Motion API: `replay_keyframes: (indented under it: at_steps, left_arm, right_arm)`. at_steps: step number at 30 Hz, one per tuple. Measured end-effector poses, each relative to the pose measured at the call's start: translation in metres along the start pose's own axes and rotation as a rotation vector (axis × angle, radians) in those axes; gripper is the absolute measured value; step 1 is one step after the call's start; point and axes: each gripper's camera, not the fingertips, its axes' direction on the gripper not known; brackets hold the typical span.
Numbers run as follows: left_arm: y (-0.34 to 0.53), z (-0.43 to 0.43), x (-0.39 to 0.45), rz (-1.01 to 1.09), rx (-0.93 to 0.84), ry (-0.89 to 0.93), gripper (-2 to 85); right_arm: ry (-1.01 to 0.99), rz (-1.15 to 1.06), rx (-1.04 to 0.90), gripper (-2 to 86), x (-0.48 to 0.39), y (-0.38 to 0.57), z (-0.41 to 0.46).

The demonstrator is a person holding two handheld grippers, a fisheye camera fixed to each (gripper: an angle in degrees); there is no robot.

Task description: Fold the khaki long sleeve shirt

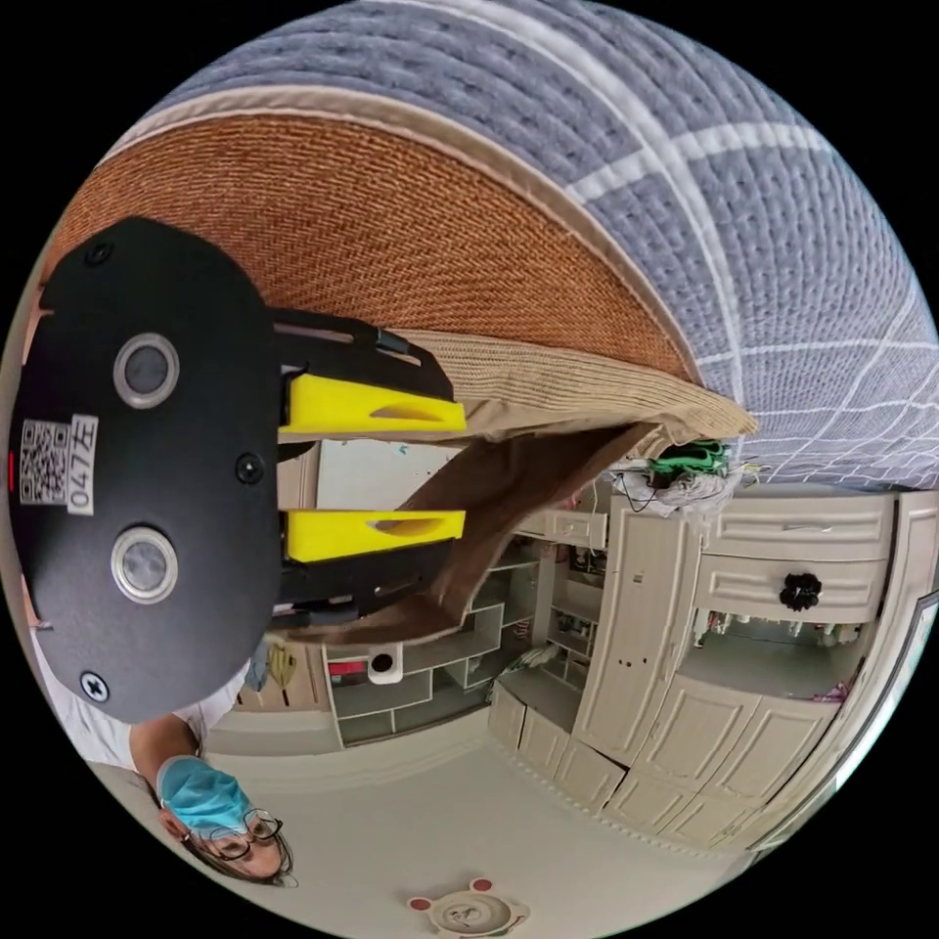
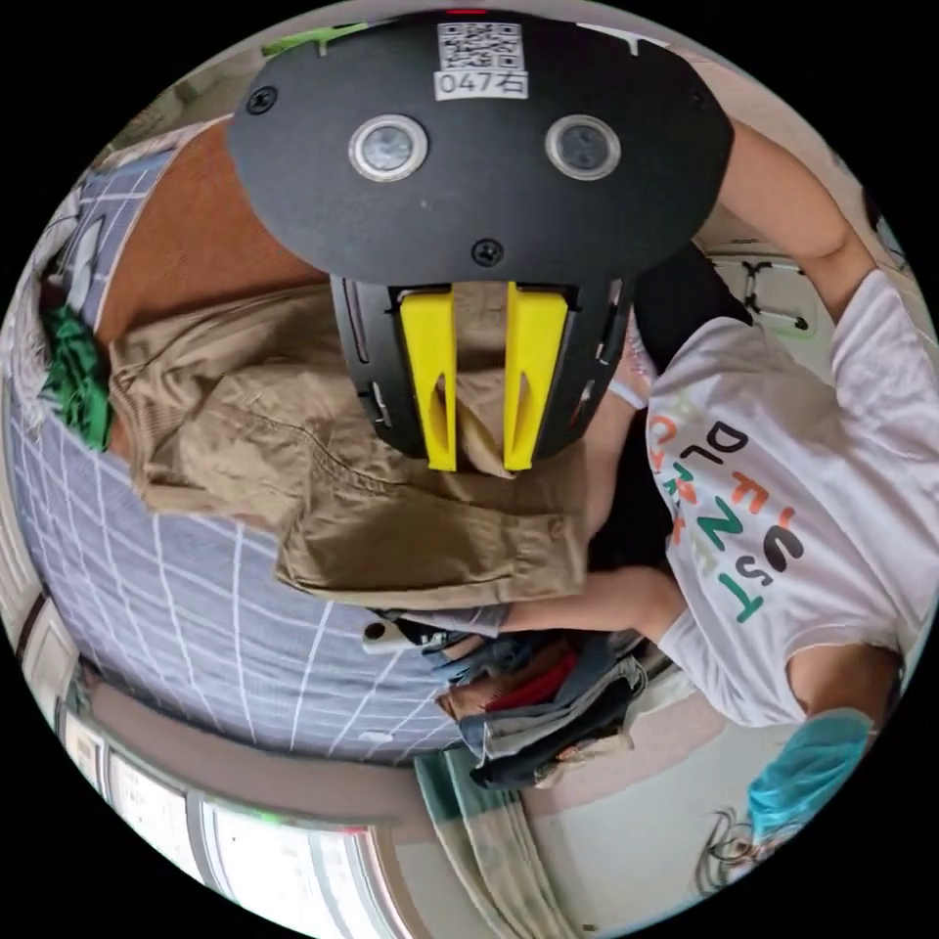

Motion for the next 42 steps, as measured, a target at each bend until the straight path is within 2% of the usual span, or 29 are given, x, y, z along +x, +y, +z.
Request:
replay_keyframes:
  at_steps: [2,4,7,10,15,17,22,23,26,28,30,32,35,39,42]
  left_arm:
    - [0.005,0.021,-0.006,-0.029,-0.026,0.033,13.0]
    - [0.01,0.034,-0.009,-0.05,-0.042,0.05,13.4]
    - [0.014,0.054,0.0,-0.046,-0.061,0.012,13.6]
    - [0.017,0.087,0.029,0.022,-0.134,-0.054,14.8]
    - [0.028,0.14,0.09,0.222,-0.299,-0.286,16.2]
    - [0.037,0.167,0.106,0.299,-0.399,-0.33,16.1]
    - [0.054,0.236,0.118,0.377,-0.596,-0.364,16.8]
    - [0.06,0.255,0.123,0.408,-0.645,-0.422,16.8]
    - [0.073,0.295,0.13,0.448,-0.735,-0.514,15.3]
    - [0.078,0.31,0.134,0.458,-0.743,-0.536,10.5]
    - [0.086,0.327,0.134,0.459,-0.797,-0.545,0.5]
    - [0.098,0.355,0.128,0.448,-0.913,-0.583,-0.5]
    - [0.108,0.375,0.133,0.473,-0.98,-0.584,-0.9]
    - [0.113,0.381,0.142,0.489,-1.021,-0.482,-1.0]
    - [0.111,0.378,0.139,0.479,-1.053,-0.505,-1.0]
  right_arm:
    - [-0.061,0.068,0.014,9.8,0.012,0.02,0.022]
    - [-0.079,0.121,0.055,11.0,0.026,0.03,0.023]
    - [-0.077,0.15,0.052,9.3,0.057,0.033,0.017]
    - [0.017,0.275,0.102,6.5,0.119,0.024,0.001]
    - [0.254,0.469,0.09,7.3,0.255,-0.016,0.005]
    - [0.32,0.508,-0.062,8.4,0.323,-0.041,0.042]
    - [0.414,0.452,-0.419,8.1,0.4,-0.072,0.132]
    - [0.41,0.434,-0.494,4.4,0.409,-0.071,0.149]
    - [0.334,0.4,-0.606,0.3,0.419,-0.062,0.169]
    - [0.373,0.414,-0.545,-0.3,0.417,-0.054,0.151]
    - [0.379,0.487,-0.406,-0.6,0.417,-0.04,0.12]
    - [0.351,0.637,-0.188,-0.6,0.424,-0.004,0.077]
    - [0.289,0.78,0.009,-0.5,0.429,0.047,0.049]
    - [0.261,0.879,0.082,1.1,0.425,0.089,0.046]
    - [0.337,0.975,-0.036,6.2,0.414,0.103,0.061]
